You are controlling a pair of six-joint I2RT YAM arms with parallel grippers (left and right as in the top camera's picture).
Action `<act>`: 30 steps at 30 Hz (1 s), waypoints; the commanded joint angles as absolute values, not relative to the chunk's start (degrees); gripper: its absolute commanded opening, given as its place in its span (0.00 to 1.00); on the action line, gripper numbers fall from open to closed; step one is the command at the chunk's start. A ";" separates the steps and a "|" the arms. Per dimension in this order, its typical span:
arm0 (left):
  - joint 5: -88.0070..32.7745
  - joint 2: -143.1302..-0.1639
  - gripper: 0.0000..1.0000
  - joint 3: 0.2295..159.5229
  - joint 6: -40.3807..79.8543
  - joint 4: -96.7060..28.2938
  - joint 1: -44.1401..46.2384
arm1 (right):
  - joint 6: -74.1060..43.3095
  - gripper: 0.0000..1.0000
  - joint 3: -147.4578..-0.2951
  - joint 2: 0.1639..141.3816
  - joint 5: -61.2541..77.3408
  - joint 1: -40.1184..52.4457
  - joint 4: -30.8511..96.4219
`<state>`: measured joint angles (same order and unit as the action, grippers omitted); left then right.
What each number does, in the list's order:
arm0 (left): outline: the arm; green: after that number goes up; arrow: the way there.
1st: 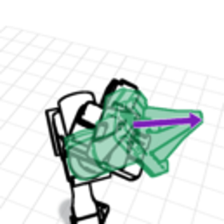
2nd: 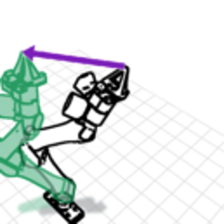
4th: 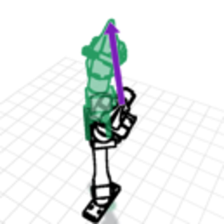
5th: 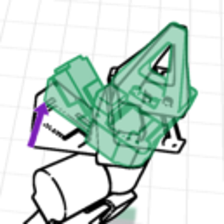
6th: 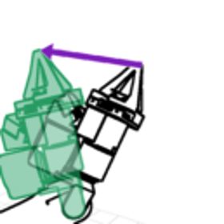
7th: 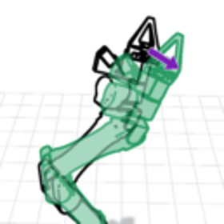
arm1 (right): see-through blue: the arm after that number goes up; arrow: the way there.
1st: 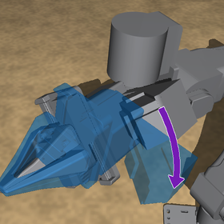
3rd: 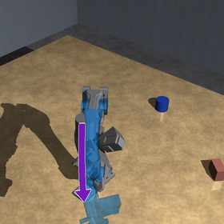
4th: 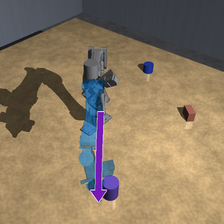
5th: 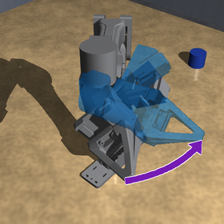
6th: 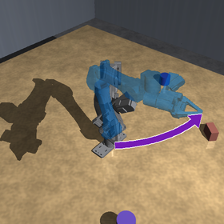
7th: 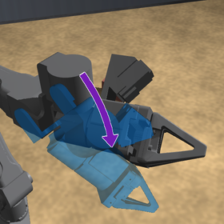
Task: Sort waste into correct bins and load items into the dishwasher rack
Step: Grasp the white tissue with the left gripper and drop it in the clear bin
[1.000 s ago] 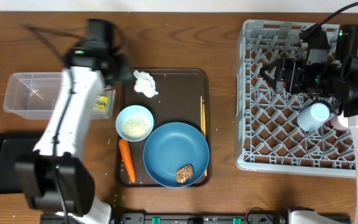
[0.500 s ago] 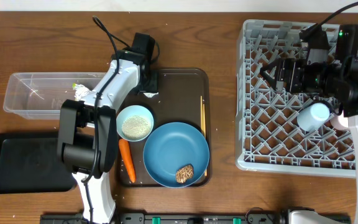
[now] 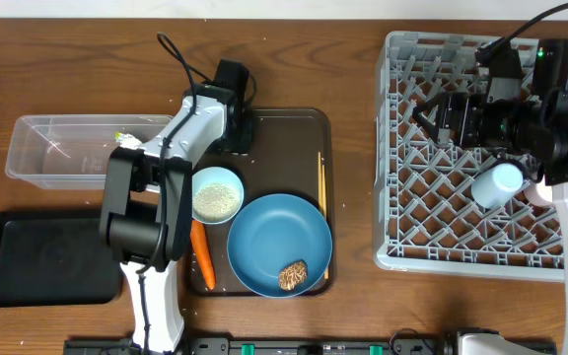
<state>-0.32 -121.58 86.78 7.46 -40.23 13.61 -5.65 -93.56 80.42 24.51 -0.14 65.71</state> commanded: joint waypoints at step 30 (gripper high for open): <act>-10.85 -103.53 0.54 89.69 16.25 -58.81 -10.48 | -5.69 0.86 -93.19 80.71 24.21 0.51 65.91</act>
<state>-4.73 -106.00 87.44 20.56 -57.65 -10.50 -5.65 -93.54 80.42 24.40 -0.14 65.76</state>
